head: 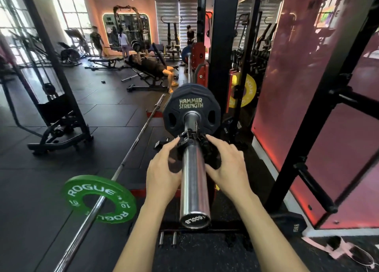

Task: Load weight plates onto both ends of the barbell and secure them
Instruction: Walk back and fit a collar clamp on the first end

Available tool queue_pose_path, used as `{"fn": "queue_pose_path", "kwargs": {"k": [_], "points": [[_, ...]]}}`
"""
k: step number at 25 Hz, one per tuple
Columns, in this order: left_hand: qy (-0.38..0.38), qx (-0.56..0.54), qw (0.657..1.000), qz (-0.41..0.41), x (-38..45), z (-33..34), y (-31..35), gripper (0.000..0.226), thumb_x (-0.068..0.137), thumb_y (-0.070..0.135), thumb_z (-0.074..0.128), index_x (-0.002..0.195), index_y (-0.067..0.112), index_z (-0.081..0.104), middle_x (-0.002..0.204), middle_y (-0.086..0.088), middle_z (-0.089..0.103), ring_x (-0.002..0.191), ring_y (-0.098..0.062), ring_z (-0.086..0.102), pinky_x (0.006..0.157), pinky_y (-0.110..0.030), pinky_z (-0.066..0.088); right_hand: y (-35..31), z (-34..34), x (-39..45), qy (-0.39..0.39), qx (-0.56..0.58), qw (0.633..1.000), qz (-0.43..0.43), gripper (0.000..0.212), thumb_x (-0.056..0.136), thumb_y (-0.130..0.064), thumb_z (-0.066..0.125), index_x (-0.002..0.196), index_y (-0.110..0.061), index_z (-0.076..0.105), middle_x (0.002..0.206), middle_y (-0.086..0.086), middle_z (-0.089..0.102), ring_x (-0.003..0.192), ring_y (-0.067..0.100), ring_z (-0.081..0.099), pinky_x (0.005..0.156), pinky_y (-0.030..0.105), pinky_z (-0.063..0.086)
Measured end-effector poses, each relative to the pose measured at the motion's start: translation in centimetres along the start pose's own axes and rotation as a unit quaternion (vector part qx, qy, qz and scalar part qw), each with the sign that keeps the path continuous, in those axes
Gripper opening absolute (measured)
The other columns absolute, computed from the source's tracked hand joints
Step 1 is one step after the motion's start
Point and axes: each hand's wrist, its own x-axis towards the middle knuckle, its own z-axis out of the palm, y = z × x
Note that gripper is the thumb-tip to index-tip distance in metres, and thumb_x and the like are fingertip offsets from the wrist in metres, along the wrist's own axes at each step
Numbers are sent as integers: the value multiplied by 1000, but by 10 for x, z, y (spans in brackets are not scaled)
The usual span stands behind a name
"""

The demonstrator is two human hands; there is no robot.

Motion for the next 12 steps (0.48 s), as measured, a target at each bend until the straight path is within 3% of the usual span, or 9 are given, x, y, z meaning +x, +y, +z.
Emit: {"fn": "queue_pose_path", "kwargs": {"k": [4,7,9,12], "points": [[10,-13,1000,-25,32,15,-5,77,76,28,82,134,58,42,94,10,62,70,-16,59,71,-38,54,20,15,36,-7,-4,1000,-9,79,73,-25,81,141,-33,44,113,-15,59,89,8,48,87,33,39],[11,-26,999,-17,50,24,-13,73,75,26,81,132,53,45,90,13,59,69,-16,58,70,-35,52,28,26,51,1,-7,1000,-10,81,74,-22,80,144,-34,41,118,-13,59,93,11,50,88,34,40],[1,-20,1000,-8,65,29,-20,67,76,33,77,132,49,45,102,16,58,77,-13,58,73,-31,49,30,31,62,5,-14,1000,-12,86,76,-19,80,148,-33,36,120,-10,59,97,15,52,90,37,42],[6,28,999,22,87,42,-27,53,78,37,69,126,25,48,117,9,51,101,-14,54,79,-27,42,31,38,73,31,-11,999,16,95,78,-17,78,154,-29,22,124,-8,57,104,15,50,95,37,41]]}}
